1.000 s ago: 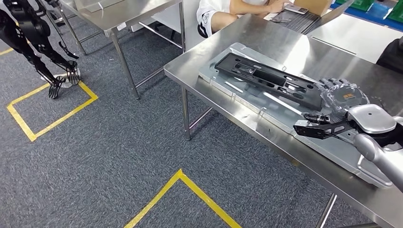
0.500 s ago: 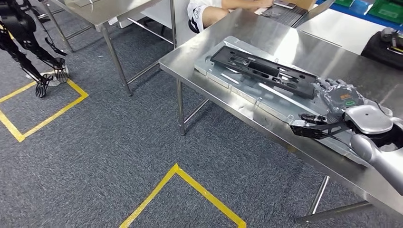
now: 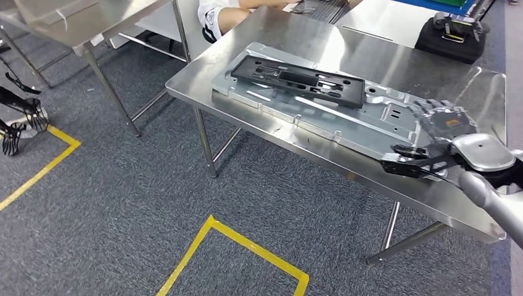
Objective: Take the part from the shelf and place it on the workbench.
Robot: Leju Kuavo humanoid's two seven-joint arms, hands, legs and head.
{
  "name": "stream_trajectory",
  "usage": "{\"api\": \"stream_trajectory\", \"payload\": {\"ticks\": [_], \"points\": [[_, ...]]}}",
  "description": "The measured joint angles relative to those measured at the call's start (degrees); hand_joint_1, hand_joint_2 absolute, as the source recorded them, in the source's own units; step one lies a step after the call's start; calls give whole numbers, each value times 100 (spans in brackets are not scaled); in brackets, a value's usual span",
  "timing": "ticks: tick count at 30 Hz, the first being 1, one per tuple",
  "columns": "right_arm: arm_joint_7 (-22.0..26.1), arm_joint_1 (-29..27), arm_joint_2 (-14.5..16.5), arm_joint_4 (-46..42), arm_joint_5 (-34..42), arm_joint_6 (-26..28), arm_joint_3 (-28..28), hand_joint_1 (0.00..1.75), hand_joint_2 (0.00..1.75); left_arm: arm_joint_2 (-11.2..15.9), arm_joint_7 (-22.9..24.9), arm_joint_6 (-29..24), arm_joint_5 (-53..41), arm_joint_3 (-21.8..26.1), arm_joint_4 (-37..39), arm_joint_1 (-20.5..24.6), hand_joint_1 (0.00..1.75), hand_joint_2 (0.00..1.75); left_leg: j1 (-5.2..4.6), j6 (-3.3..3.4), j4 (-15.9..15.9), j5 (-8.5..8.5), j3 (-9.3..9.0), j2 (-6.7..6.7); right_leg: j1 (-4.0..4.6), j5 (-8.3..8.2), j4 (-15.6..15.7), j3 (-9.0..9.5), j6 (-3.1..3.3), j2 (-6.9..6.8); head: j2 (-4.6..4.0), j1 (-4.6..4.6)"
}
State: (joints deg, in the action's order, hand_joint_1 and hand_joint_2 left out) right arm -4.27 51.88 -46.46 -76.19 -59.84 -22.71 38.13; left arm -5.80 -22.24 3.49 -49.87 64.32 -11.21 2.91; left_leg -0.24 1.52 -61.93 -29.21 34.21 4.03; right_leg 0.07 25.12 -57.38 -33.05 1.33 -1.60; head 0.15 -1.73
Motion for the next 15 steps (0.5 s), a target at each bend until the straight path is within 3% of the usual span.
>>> {"api": "stream_trajectory", "payload": {"ticks": [2, 3, 4, 5, 6, 8, 9, 13, 15], "points": [[6, 3, 30, 0, -1, -1, 1, 0, 0, -1, 2, 2, -7, 6, 0, -12, 0, 0, 34, -38, -705, -378, 322, -290, -21, -33, 7, -36, 40, 139, 0, -4], [11, -6, 49, -1, -5, -2, 1, 0, 0, -1, 3, 2, -9, 12, 0, -18, 0, 0, 42, -52, -1050, -511, 483, -343, -24, -39, -1, -57, 44, 205, 0, -4], [21, -15, 61, -2, -11, -3, 1, 0, 0, 1, 3, 2, -9, 19, 0, -22, 0, 0, 48, -65, -1247, -542, 577, -360, -28, -44, -14, -74, 43, 269, 1, -5], [33, -21, 71, -3, -17, -4, 1, 0, 0, 4, 3, 1, -9, 26, 0, -24, 0, 0, 54, -76, -1222, -451, 568, -365, -34, -43, -35, -88, 36, 328, 1, -5], [43, -23, 75, -3, -21, -4, 1, 0, 0, 8, 3, 1, -9, 31, 0, -26, 0, 0, 64, -82, -986, -271, 458, -368, -43, -36, -62, -97, 24, 377, 1, -5], [63, -21, 76, -4, -10, -1, 1, 0, 0, 15, 3, 1, -11, 34, 0, -25, 0, 0, 88, -87, -296, 106, 131, -389, -57, -9, -121, -109, -15, 455, 1, -5], [68, -19, 75, -5, 0, 1, 1, 0, 0, 16, 4, 2, -15, 34, 0, -23, 0, 0, 92, -88, -29, 184, 8, -414, -52, 9, -157, -123, -43, 479, 1, -5], [111, -12, 66, -9, -89, 0, 1, 0, 0, 16, 5, 3, -36, 37, 0, 4, 0, 0, 75, 8, 229, 213, -65, -461, -41, 9, -208, -199, -164, 527, 0, 3], [156, 3, 35, -15, -167, -10, 4, 0, 0, 14, 4, 3, -43, 38, 0, 7, 0, 0, 85, 89, 278, 263, -65, -459, -56, 72, -273, -228, -215, 452, 1, 4]]}}
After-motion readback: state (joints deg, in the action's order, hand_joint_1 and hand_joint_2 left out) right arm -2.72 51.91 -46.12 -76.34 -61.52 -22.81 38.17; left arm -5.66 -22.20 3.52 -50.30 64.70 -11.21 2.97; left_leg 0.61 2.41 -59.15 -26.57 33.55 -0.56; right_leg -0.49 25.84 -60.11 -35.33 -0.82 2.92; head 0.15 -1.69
